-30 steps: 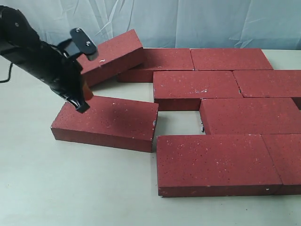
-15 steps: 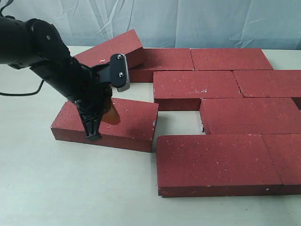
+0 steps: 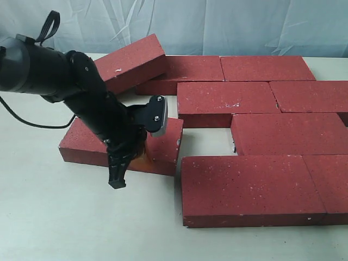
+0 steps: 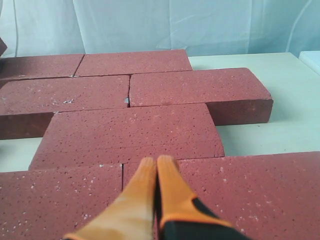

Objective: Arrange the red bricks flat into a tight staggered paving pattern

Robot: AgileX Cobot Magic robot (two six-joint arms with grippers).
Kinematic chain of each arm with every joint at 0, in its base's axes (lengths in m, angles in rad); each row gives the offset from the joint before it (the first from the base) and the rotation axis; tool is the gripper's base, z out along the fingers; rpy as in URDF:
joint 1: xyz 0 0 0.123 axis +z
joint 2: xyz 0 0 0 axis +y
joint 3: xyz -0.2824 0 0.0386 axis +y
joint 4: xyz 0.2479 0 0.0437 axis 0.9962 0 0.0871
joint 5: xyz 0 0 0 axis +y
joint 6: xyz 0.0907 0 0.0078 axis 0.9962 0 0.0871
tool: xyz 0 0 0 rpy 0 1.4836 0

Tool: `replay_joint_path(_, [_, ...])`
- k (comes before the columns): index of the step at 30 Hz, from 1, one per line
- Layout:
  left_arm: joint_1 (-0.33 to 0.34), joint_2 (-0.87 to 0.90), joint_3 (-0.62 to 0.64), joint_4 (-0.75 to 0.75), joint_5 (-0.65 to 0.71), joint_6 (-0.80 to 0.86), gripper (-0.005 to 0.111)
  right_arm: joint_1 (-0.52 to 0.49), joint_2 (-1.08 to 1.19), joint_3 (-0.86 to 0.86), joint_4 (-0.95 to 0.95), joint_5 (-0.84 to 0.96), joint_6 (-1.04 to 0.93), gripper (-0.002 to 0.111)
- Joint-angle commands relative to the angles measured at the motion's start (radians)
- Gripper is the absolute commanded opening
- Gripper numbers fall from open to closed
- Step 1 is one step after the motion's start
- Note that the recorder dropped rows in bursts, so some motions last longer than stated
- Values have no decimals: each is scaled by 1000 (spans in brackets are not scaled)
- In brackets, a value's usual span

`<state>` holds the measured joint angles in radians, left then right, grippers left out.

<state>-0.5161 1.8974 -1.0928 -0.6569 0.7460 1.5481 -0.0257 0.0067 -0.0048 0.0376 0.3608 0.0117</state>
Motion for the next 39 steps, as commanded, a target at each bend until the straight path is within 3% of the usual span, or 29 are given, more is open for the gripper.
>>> replay_joint_path(1, [-5, 34, 7, -54, -45, 7, 0, 5, -7, 5, -1, -9, -4, -1])
replay_joint_path(21, [-5, 56, 7, -217, -90, 7, 0, 5, -7, 5, -3, -9, -4, -1])
replay_joint_path(39, [-5, -47, -10, -217, -13, 4, 0, 5, -7, 5, -3, -9, -4, -1])
